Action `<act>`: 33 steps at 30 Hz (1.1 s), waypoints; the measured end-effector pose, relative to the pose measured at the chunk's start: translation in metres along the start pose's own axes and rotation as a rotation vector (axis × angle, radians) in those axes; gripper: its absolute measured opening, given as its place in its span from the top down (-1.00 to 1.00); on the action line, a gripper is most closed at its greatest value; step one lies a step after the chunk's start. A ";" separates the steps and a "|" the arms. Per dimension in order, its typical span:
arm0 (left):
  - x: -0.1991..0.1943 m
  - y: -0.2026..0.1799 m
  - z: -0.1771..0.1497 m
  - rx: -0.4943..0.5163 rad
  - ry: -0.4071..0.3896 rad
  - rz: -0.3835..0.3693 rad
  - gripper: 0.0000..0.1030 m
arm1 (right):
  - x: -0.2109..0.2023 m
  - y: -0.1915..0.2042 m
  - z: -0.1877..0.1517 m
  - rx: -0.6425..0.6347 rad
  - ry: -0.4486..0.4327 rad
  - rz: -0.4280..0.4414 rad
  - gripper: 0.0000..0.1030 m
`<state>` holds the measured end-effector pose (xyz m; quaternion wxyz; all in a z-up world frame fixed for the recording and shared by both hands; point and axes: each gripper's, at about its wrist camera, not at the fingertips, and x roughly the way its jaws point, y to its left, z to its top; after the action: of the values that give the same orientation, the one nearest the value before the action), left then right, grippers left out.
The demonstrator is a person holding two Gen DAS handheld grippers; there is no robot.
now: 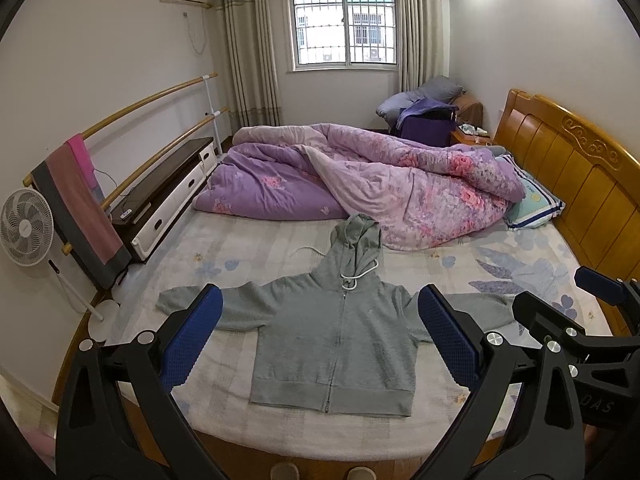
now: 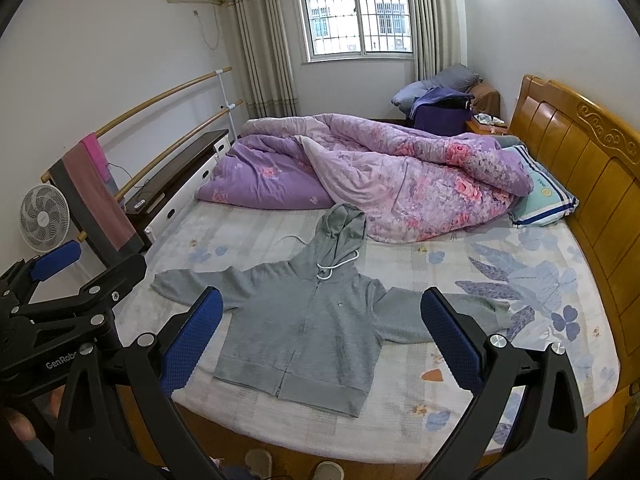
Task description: Fold large clothes
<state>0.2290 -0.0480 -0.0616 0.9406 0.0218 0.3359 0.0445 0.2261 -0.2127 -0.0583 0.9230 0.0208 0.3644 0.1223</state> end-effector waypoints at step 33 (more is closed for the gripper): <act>0.336 0.345 -0.006 -0.255 0.389 -0.204 -0.90 | 0.339 0.209 0.030 0.132 0.347 -0.114 -0.86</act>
<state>0.4597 0.3282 -0.2533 0.8530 -0.1401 0.5028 -0.0050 0.4409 0.0734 -0.2362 0.8484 0.0391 0.5259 0.0473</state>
